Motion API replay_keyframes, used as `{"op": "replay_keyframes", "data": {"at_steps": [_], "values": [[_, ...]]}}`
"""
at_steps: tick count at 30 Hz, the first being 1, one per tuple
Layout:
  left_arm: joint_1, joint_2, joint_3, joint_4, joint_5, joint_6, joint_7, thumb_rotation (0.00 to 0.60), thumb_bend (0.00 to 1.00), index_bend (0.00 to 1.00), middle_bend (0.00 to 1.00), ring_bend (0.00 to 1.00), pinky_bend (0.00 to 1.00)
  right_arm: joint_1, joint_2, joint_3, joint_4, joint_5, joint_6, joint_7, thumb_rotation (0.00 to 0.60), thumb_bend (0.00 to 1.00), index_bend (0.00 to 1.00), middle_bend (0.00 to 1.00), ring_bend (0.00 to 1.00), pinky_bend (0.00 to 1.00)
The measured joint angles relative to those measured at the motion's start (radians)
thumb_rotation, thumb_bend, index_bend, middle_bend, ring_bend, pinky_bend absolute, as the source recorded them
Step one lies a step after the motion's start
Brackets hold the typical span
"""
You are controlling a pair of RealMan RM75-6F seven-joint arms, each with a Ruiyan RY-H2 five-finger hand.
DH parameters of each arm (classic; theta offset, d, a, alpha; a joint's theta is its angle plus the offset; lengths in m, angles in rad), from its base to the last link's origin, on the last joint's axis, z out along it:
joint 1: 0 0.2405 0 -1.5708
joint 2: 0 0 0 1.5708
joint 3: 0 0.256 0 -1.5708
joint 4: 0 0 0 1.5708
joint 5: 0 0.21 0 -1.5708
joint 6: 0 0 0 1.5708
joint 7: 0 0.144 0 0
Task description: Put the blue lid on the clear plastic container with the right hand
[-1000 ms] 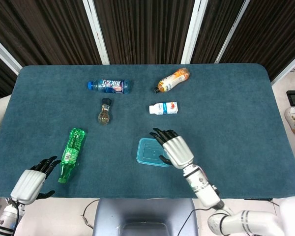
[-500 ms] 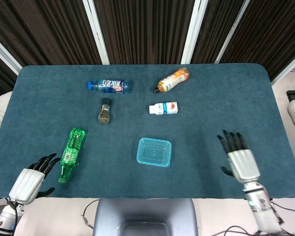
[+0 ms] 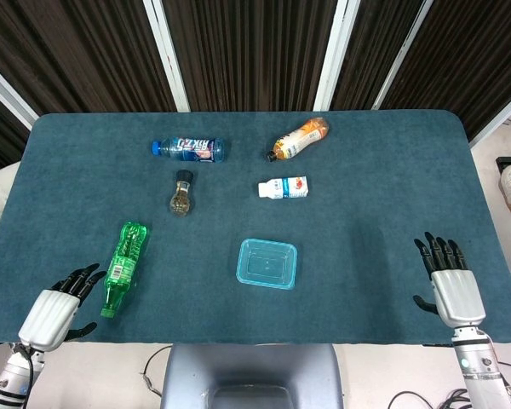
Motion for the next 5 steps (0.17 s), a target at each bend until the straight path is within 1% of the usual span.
{"op": "replay_keyframes", "data": {"at_steps": [5], "values": [[0.000,0.001,0.001,-0.002,0.000,-0.002,0.000,0.600,0.31,0.16,0.10,0.16,0.45,-0.005,0.000,0.001,0.003,-0.013,-0.004,0.002,0.600,0.22,0.00,0.00,0.00,0.06]]}}
